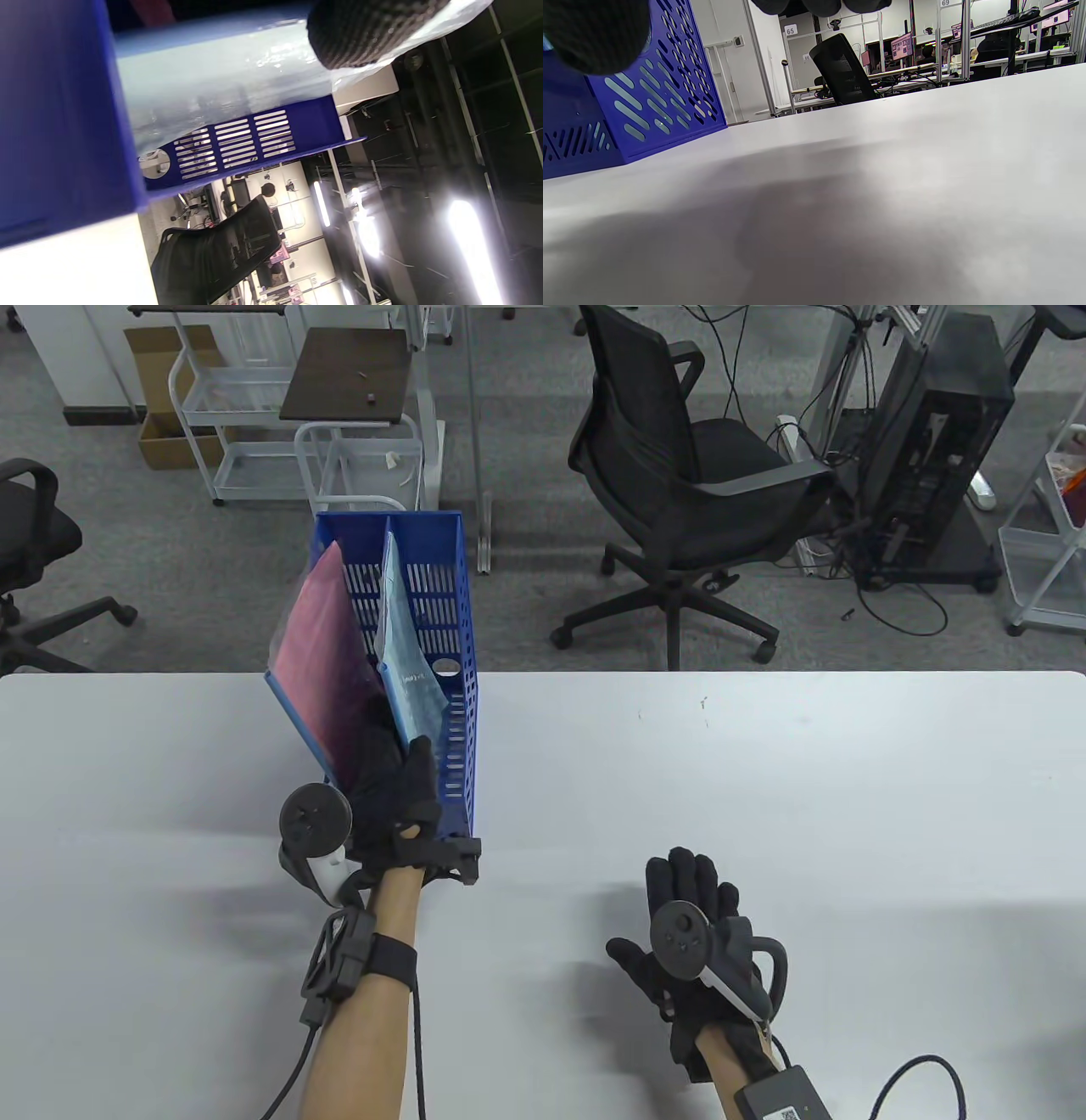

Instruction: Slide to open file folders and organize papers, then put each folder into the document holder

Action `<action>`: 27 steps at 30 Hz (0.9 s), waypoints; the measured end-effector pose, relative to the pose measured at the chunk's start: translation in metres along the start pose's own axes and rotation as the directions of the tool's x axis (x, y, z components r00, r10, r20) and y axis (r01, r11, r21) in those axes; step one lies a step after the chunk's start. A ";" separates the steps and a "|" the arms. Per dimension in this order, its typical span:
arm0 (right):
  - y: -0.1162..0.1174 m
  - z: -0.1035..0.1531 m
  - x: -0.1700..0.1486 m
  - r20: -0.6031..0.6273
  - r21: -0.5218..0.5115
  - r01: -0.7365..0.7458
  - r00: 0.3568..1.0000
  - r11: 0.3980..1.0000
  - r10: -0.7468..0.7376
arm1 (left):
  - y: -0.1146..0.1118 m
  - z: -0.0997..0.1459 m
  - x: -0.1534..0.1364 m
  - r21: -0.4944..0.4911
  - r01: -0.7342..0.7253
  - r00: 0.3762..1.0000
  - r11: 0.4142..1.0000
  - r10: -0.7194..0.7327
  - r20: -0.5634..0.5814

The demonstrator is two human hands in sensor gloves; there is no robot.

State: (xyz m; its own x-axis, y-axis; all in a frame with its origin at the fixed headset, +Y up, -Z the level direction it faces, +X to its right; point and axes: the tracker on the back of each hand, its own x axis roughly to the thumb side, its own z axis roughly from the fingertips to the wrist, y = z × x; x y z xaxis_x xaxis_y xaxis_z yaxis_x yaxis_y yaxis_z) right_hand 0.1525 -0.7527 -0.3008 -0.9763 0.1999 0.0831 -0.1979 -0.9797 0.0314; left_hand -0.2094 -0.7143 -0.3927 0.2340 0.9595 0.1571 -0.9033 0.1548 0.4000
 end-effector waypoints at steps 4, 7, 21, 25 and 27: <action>0.004 -0.001 0.001 0.000 0.015 -0.023 1.000 1.000 0.023 | 0.020 0.017 0.013 -0.024 0.069 0.993 0.997 -0.067 0.103; 0.004 -0.002 0.002 0.001 0.012 -0.034 0.999 0.999 0.034 | 0.038 0.038 0.027 -0.051 0.146 0.974 0.988 -0.135 0.180; 0.003 -0.001 0.017 0.041 -0.014 -0.120 0.992 0.993 0.120 | 0.056 0.120 0.016 -0.137 0.745 0.655 0.653 -0.676 0.338; 0.008 -0.002 0.015 0.038 0.005 -0.149 0.988 0.989 0.149 | 0.045 0.124 -0.002 -0.247 0.793 0.609 0.557 -0.711 0.352; 0.008 -0.001 0.015 0.036 0.003 -0.168 0.985 0.986 0.168 | 0.042 0.126 -0.006 -0.266 0.799 0.601 0.539 -0.714 0.359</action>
State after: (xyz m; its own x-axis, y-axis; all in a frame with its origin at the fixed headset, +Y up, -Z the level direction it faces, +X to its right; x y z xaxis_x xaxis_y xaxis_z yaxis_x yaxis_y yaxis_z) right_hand 0.1361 -0.7571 -0.3006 -0.9919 0.0328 0.1230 -0.0306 -0.9993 0.0203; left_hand -0.2037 -0.7431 -0.2625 0.9145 0.3821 0.1329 -0.3960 0.9127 0.1007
